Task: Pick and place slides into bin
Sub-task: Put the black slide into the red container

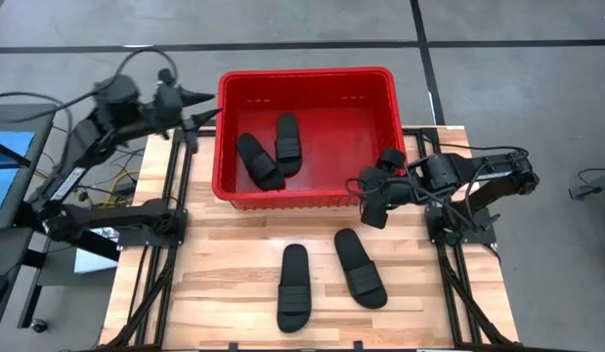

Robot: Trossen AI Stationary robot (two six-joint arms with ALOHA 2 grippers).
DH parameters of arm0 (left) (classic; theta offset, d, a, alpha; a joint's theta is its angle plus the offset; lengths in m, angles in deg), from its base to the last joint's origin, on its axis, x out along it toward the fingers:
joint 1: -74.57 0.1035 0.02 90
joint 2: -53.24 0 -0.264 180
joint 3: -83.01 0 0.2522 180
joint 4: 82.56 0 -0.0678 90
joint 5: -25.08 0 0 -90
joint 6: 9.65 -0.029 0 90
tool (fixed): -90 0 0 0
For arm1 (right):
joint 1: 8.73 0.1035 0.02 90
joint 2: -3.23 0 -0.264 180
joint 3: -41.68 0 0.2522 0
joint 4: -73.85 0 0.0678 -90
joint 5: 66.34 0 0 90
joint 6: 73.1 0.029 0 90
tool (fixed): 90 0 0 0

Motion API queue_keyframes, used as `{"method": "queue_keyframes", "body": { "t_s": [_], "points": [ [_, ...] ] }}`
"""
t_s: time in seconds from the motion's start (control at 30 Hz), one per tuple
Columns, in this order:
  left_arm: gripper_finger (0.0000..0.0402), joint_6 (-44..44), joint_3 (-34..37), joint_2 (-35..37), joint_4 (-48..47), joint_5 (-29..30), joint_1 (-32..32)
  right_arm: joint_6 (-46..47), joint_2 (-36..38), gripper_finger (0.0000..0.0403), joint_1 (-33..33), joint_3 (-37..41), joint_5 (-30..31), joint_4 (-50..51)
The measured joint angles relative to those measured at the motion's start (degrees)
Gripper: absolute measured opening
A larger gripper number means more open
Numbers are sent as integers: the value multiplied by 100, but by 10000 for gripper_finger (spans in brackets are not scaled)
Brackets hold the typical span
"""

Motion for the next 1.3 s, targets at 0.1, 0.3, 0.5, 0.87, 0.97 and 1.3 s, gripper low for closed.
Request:
{"method": "queue_keyframes", "body": {
  "t_s": [0.1,0.3,0.5,0.87,0.97,1.3],
  "points": [
    [157,90,0,308,-41,2,0,-177,0,276,-117,0,112,-221],
    [157,155,0,673,-170,2,0,-427,0,276,-363,0,140,-639],
    [157,201,4,816,-582,175,0,-429,0,276,-491,0,135,-1123],
    [158,381,9,816,-843,184,0,-885,-154,276,-490,-9,121,-2377],
    [158,383,9,816,-843,184,0,-1120,-228,276,-486,13,97,-2329],
    [158,254,10,746,-980,125,0,-1629,-665,276,-643,-6,87,-1972]
  ]
}}
